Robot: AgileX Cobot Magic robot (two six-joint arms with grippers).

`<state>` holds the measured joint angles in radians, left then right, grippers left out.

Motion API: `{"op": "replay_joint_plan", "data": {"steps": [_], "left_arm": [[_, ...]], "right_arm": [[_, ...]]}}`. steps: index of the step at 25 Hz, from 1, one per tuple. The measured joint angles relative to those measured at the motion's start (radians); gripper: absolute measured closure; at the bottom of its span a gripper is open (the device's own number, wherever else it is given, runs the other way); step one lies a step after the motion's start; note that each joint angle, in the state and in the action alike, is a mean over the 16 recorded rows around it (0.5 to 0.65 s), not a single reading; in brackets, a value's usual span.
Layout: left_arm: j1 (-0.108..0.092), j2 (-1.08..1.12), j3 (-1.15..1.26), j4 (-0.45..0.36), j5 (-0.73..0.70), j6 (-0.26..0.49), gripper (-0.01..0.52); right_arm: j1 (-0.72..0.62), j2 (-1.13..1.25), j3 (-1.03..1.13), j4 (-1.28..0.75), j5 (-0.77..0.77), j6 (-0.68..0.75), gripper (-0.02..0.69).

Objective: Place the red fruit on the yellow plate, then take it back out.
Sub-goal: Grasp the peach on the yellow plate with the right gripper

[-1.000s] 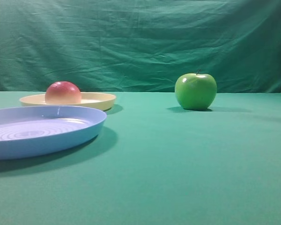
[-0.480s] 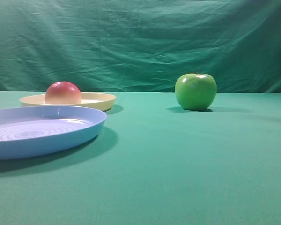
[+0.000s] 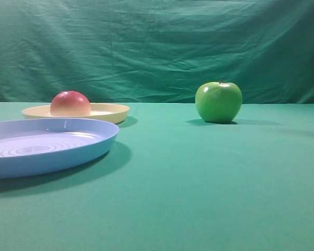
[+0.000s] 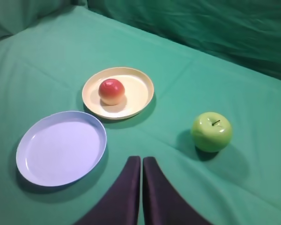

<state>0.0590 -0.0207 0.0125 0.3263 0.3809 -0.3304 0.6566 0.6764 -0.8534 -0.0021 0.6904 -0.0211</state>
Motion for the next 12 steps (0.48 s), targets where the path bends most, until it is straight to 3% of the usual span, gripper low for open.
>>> {"op": "replay_joint_plan", "data": {"steps": [12], "left_arm": [[0.0,0.0,0.0,0.0,0.0,0.0,0.514]], "right_arm": [[-0.269,-0.318,0.419,-0.082,-0.33,0.126,0.665]]}}
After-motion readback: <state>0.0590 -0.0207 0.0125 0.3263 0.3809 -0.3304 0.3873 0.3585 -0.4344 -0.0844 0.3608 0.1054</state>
